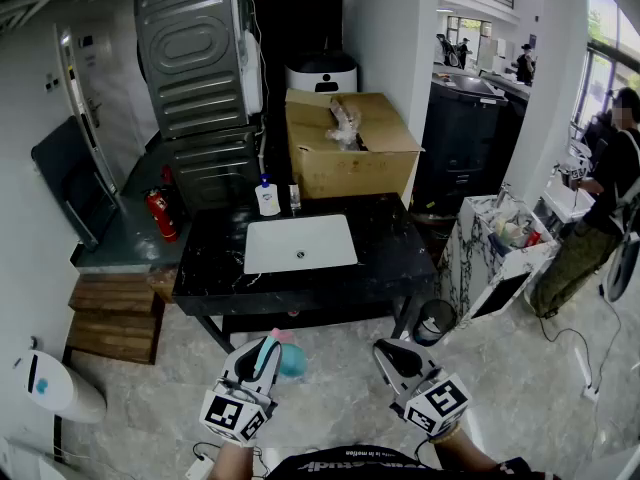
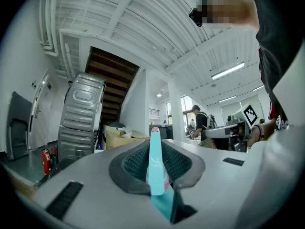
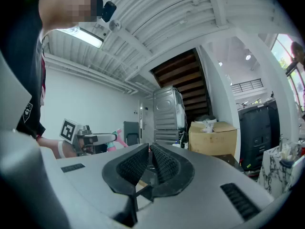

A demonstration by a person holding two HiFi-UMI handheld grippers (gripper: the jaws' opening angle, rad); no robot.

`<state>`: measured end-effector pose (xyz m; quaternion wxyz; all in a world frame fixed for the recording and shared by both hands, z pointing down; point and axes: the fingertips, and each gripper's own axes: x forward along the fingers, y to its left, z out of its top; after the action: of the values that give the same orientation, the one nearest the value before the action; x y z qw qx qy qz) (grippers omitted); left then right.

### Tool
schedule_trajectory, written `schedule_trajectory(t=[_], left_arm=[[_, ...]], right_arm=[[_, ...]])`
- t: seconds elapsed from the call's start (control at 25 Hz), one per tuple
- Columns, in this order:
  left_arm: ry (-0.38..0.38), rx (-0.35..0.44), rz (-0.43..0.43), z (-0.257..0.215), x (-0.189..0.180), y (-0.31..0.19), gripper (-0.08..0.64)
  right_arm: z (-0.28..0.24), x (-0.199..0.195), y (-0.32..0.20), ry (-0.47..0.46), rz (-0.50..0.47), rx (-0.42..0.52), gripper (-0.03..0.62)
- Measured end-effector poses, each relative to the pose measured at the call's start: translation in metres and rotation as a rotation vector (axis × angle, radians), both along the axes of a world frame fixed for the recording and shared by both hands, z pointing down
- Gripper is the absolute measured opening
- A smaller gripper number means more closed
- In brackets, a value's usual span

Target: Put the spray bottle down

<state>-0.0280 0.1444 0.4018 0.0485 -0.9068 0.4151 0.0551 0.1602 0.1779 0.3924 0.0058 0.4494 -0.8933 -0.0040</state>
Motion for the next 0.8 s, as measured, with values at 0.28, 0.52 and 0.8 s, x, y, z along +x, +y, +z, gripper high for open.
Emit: schedule_trajectory(t=[0.28, 0.52, 0.8], left_arm=[[0.005, -0.007, -0.01, -0.001, -0.005, -0.002, 0.074], [0.008, -0.006, -0.006, -0.002, -0.005, -0.002, 0.074], [0.011, -0.011, -0.002, 0.0, -0.007, -0.002, 0.074]], right_arm=[[-0.001, -0.008, 0.001, 0.015, -0.006, -0.006, 0.043], [-0.001, -0.011, 0.002, 0.026, -0.015, -0.01, 0.043], [-0.001, -0.009, -0.002, 0.025, 0.017, -0.004, 0.043]])
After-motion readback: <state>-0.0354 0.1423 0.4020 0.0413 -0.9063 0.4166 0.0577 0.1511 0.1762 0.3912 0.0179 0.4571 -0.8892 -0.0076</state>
